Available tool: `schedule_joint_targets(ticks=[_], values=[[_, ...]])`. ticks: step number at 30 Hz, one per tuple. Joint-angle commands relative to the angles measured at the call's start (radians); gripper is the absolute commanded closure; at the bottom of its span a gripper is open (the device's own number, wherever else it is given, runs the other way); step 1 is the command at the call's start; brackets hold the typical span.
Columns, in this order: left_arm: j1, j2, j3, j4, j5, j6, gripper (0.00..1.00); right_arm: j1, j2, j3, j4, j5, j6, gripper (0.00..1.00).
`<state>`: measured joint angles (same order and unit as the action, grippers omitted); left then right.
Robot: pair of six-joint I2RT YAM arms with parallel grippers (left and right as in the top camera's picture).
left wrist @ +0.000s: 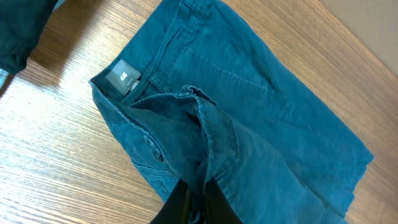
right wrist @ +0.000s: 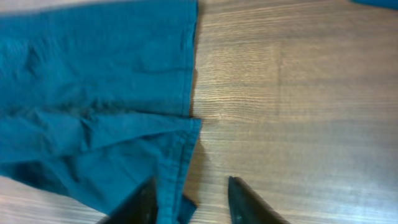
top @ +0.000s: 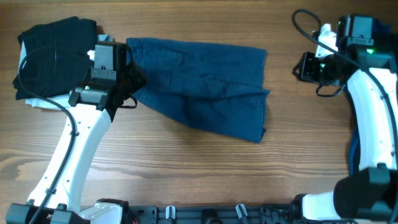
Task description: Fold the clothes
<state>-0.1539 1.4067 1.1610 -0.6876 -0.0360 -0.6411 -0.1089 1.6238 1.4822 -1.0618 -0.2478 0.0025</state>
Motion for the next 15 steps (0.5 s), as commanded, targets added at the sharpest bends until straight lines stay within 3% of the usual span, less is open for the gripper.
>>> schedule_joint_targets(ticks=[1, 5, 6, 7, 10, 13, 14, 15], values=[[0.003, 0.002, 0.023, 0.0, 0.024, 0.013, 0.94, 0.01, 0.07, -0.016, 0.05, -0.043, -0.196, 0.43], [0.003, 0.002, 0.023, 0.0, 0.024, 0.013, 0.92, 0.067, 0.143, -0.016, 0.039, -0.113, -0.427, 0.4], [0.003, 0.002, 0.023, 0.0, 0.024, 0.013, 0.92, 0.086, 0.158, -0.016, 0.043, -0.114, -0.474, 0.34], [0.003, 0.002, 0.023, 0.0, 0.024, 0.013, 0.92, 0.101, 0.171, -0.016, 0.071, -0.088, -0.485, 0.0], [0.003, 0.002, 0.023, 0.0, 0.024, 0.013, 0.92, 0.123, 0.176, -0.016, 0.161, -0.109, -0.451, 0.0], [0.003, 0.002, 0.023, 0.0, 0.024, 0.013, 0.91, 0.126, 0.185, -0.016, 0.163, -0.123, -0.579, 0.0], [0.003, 0.002, 0.023, 0.0, 0.024, 0.013, 0.91, 0.126, 0.193, -0.017, 0.154, -0.146, -0.668, 0.12], [0.003, 0.002, 0.023, 0.0, 0.024, 0.013, 0.9, 0.127, 0.202, -0.019, 0.14, -0.155, -0.731, 0.31]])
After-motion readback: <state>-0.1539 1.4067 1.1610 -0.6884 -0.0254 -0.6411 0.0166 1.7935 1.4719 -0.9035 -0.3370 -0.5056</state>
